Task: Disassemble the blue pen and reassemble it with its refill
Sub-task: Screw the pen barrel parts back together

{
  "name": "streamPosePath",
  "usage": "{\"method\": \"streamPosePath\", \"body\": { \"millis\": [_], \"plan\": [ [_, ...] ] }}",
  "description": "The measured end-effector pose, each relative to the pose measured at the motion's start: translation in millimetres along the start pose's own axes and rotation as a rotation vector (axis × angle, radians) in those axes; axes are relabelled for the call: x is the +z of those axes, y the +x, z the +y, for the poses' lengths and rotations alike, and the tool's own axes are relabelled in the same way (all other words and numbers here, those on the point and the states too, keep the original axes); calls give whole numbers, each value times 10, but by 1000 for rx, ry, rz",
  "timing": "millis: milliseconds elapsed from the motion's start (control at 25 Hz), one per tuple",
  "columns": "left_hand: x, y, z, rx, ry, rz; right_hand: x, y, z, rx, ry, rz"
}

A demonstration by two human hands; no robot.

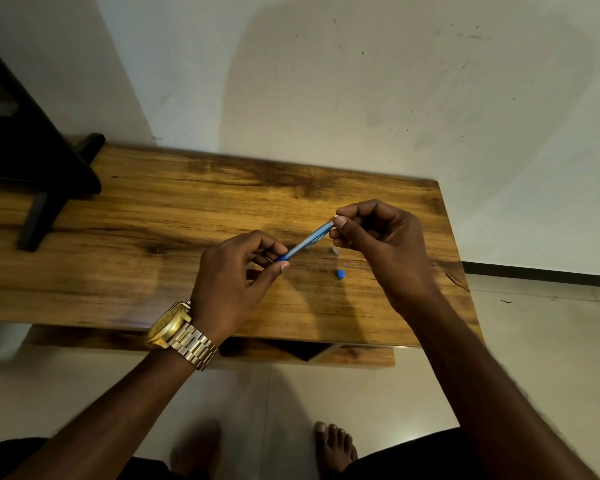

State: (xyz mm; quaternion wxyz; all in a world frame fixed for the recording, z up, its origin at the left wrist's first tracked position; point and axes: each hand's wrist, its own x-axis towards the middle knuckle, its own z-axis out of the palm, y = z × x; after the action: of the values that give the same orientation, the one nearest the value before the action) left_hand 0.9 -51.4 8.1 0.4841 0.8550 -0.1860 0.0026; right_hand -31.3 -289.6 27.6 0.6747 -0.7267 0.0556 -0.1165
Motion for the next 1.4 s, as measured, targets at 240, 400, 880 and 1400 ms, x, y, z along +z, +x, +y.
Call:
{"method": "streamPosePath", "body": {
  "millis": [240,400,880,1400],
  "plan": [
    [-15,3,-19,6,3,2,-25,-3,-22,8,-20,-44],
    [-18,5,-42,13,11,1,-58,7,-16,6,-108,-49],
    [-12,14,-116,32,83,-41,-262,4,-27,-18,-496,-193],
    [29,11,-92,-100,-34,-34,-251,63,5,60,-225,-44]
  ]
}}
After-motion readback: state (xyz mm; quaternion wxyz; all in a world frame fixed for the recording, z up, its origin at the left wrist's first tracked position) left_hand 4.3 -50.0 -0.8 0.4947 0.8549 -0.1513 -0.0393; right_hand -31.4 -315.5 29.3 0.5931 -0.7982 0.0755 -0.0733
